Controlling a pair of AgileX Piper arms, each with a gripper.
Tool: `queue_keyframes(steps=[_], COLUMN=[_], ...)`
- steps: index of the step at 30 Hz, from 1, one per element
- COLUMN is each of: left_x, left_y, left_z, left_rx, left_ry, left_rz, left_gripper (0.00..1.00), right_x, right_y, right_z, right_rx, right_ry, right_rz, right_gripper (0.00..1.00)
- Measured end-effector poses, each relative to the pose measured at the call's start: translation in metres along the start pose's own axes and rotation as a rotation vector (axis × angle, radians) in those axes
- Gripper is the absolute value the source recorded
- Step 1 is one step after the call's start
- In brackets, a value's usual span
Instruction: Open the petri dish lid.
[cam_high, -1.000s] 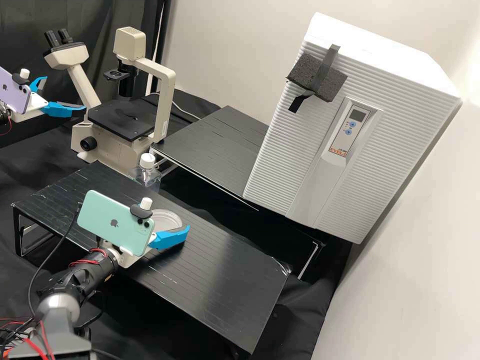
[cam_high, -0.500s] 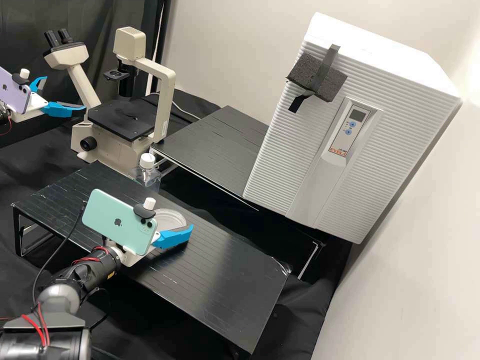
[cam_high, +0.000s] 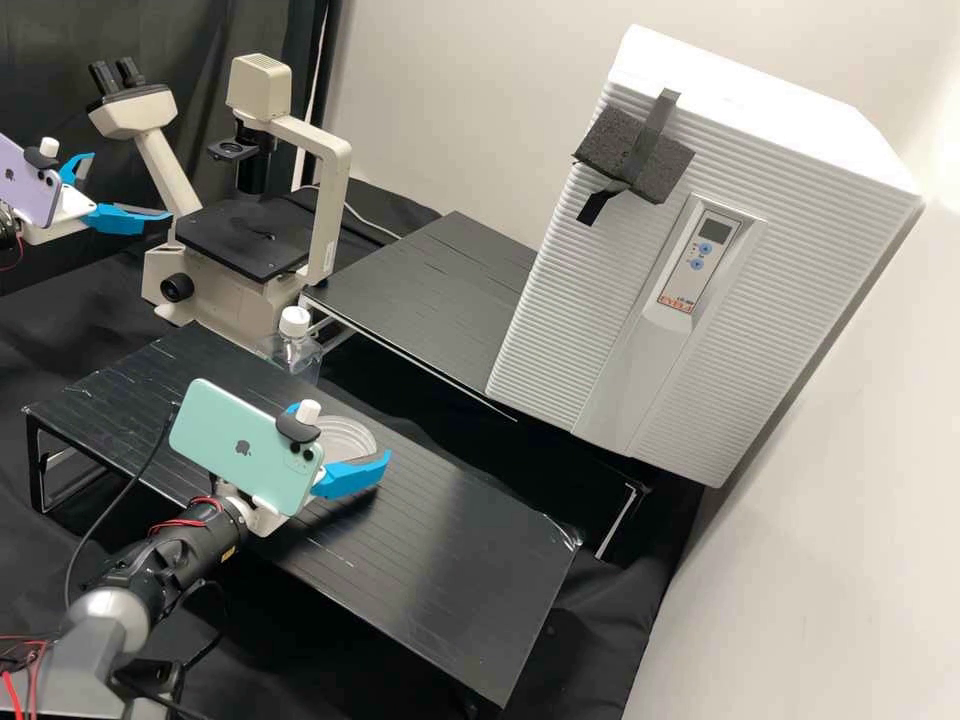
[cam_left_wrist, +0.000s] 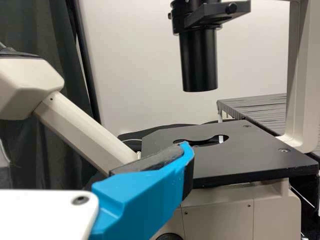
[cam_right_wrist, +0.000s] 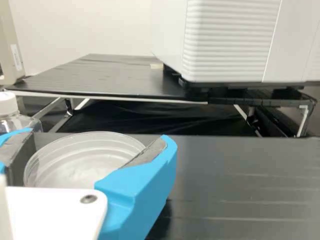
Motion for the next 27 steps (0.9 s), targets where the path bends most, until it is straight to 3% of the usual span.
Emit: queue_keyframes(steps=[4,7,10,13,18,19,23,27], left_x=[0.000,0.000,0.000,0.000,0.000,0.000,0.000,0.000], left_y=[0.000,0.000,0.000,0.000,0.000,0.000,0.000,0.000], left_z=[0.000,0.000,0.000,0.000,0.000,0.000,0.000,0.000], left_rx=[0.000,0.000,0.000,0.000,0.000,0.000,0.000,0.000], left_ry=[0.000,0.000,0.000,0.000,0.000,0.000,0.000,0.000], left_rz=[0.000,0.000,0.000,0.000,0.000,0.000,0.000,0.000], left_gripper=[1.00,1.00,1.00,1.00,1.00,1.00,1.00,1.00], right_x=[-0.002,-0.006,-0.009,-0.008,0.005,0.008,0.019,0.025], right_y=[0.005,0.012,0.025,0.034,0.046,0.048,0.049,0.048], right_z=[0.001,0.004,0.010,0.017,0.038,0.044,0.068,0.086], right_rx=[0.007,0.038,0.092,0.123,0.103,0.070,0.042,0.065], right_ry=[0.019,0.014,-0.015,-0.052,-0.117,-0.121,-0.132,-0.136], right_rz=[-0.004,0.022,0.115,0.192,0.252,0.250,0.193,0.194], right_gripper=[0.00,0.00,0.00,0.00,0.00,0.00,0.00,0.00])
